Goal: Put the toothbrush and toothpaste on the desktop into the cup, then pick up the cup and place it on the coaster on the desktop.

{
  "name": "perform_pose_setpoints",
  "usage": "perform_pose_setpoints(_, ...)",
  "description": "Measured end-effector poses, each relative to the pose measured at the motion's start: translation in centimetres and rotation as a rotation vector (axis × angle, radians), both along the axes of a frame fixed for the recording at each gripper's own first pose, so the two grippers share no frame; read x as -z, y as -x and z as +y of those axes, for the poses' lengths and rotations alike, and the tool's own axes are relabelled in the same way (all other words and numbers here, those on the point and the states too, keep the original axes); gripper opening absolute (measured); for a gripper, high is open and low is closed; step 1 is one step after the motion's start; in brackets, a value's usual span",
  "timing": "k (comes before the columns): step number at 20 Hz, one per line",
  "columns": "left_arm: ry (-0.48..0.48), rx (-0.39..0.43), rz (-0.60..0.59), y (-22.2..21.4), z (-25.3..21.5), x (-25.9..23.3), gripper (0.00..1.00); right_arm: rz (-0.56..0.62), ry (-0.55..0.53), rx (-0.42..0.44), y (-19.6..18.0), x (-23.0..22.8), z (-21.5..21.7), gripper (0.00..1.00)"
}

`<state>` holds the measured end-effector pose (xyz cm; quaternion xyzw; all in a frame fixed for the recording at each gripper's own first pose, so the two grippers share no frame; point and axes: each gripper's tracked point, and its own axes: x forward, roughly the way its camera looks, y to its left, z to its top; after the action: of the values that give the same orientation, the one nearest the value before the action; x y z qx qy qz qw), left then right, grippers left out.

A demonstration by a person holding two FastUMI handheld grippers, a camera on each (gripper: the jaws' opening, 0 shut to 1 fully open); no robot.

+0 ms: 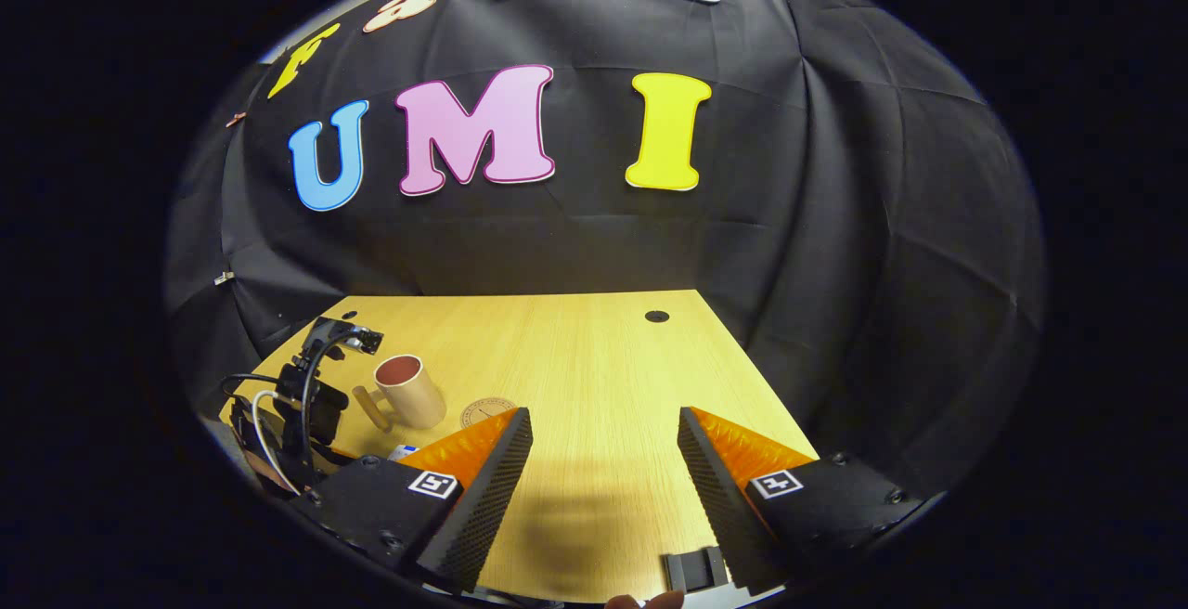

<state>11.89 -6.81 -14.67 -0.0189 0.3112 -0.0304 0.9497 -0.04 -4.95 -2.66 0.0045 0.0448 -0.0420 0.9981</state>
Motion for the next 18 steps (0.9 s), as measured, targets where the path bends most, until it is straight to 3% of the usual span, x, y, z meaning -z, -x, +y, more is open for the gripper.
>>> perform_pose_setpoints(3, -0.038, -0.017, 0.026, -0.7, 0.1, 0.7, 0.71, 0.008, -0.003, 0.010, 0.2, 0.2, -0.5, 0.97)
perform_pose_setpoints(6, -0.051, -0.003, 0.031, -0.7, -0.7, 0.5, 0.67, 0.016, -0.005, 0.019, 0.3, 0.4, -0.7, 0.97)
perform_pose_setpoints(7, -0.049, -0.007, 0.044, -0.7, -0.9, 0.5, 0.55, 0.021, -0.007, 0.021, 0.3, 0.5, -0.7, 0.97)
perform_pose_setpoints(9, -0.045, -0.022, 0.064, -0.7, -1.1, 0.6, 0.40, 0.034, -0.018, 0.027, 0.2, 0.8, -0.6, 0.97)
perform_pose_setpoints(13, -0.035, 0.027, 0.053, -0.6, -1.0, 0.5, 0.37, 0.067, -0.025, 0.022, 0.2, 1.8, -0.4, 0.97)
perform_pose_setpoints(14, -0.031, 0.047, 0.045, -0.6, -1.0, 0.4, 0.31, 0.080, -0.025, 0.020, 0.2, 2.1, -0.2, 0.97)
perform_pose_setpoints(18, 0.022, 0.075, 0.011, 0.7, -0.2, -0.2, 0.24, 0.139, -0.015, 0.002, -0.1, 3.6, 1.4, 0.97)
